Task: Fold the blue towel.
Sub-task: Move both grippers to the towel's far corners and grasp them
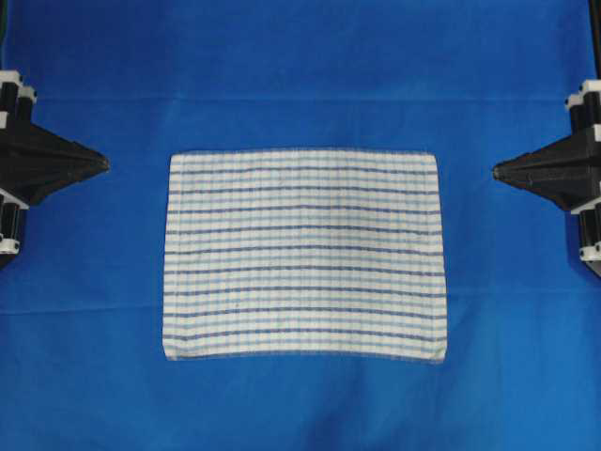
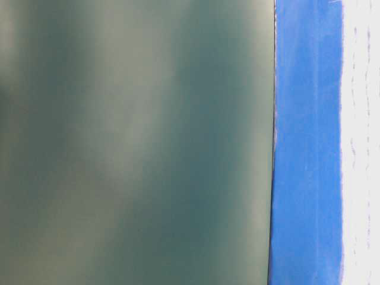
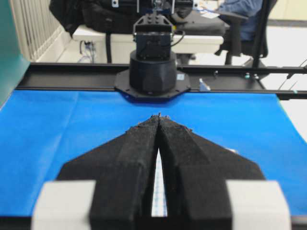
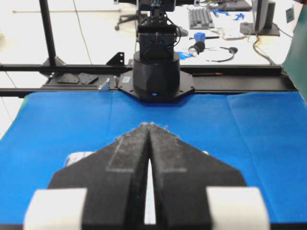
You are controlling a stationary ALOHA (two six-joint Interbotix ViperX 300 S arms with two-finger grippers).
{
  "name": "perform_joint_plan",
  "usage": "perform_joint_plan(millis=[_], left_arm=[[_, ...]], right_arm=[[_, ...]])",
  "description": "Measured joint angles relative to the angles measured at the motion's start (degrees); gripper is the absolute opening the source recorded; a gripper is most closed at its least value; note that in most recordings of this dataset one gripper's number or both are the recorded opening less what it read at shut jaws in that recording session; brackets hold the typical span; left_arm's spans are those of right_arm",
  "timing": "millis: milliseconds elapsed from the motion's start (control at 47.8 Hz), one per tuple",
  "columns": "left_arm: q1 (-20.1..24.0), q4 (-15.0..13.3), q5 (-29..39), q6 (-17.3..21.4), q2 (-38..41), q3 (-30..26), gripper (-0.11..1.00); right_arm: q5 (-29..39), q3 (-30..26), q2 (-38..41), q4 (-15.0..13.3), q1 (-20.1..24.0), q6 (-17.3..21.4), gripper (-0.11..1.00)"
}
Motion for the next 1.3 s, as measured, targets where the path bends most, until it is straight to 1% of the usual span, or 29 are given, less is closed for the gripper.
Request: perform_joint_plan(millis=[105, 209, 356, 607, 649, 690, 711, 753, 921, 962, 983, 1025, 1109, 1297], left_arm=[[0.1, -0.8, 0.9, 0.2, 0.4, 0.0, -0.01], [1.4, -1.0, 1.3, 0.2, 1.1, 0.0, -0.01], [4.7, -1.1, 1.7, -0.2, 3.5, 0.0, -0.01], [11.3, -1.3, 1.8, -0.8, 9.9, 0.0, 0.0], [12.1, -1.4, 1.8, -1.0, 11.2, 0.0, 0.02], [12.9, -1.5, 1.8, -1.3, 12.5, 0.1, 0.08], [13.2, -1.5, 1.8, -1.6, 13.2, 0.0, 0.12], [13.6, -1.5, 1.8, -2.1, 14.9, 0.0, 0.24], [15.0, -1.6, 1.8, -3.1, 20.0, 0.1, 0.72], [15.4, -1.5, 1.8, -3.1, 21.4, 0.1, 0.8], [15.6, -1.6, 1.8, -3.1, 22.2, 0.1, 0.83], [15.7, -1.6, 1.6, -3.1, 24.0, 0.1, 0.84], [15.8, -1.6, 1.1, -3.1, 28.2, 0.1, 0.83], [15.9, -1.6, -0.5, -3.1, 38.2, 0.0, 0.83]], right_arm=[[1.1, -0.4, 0.2, 0.0, -0.4, 0.0, 0.0], [4.4, -1.5, 0.7, 0.2, -2.5, 0.5, 0.0], [8.7, -2.5, 1.8, 0.4, -7.0, 2.1, 0.0], [13.3, -2.5, 6.4, 0.4, -13.4, 4.0, 0.0], [13.8, -2.5, 7.6, 0.4, -14.2, 4.0, 0.0], [14.2, -2.5, 8.5, 0.4, -14.9, 4.0, 0.01], [14.5, -2.5, 9.1, 0.4, -15.2, 4.0, 0.01], [15.0, -2.5, 10.4, 0.4, -15.6, 4.1, 0.06], [16.4, -2.5, 16.2, 0.4, -16.9, 4.7, 0.54], [16.7, -2.5, 18.1, 0.5, -17.2, 5.1, 0.62], [16.7, -2.5, 19.1, 0.4, -17.4, 5.1, 0.62], [16.7, -2.5, 20.9, 0.5, -17.7, 5.3, 0.6], [16.5, -2.5, 24.9, 0.5, -18.0, 5.4, 0.56], [14.6, -2.5, 33.7, 0.5, -18.3, 6.2, 0.57]])
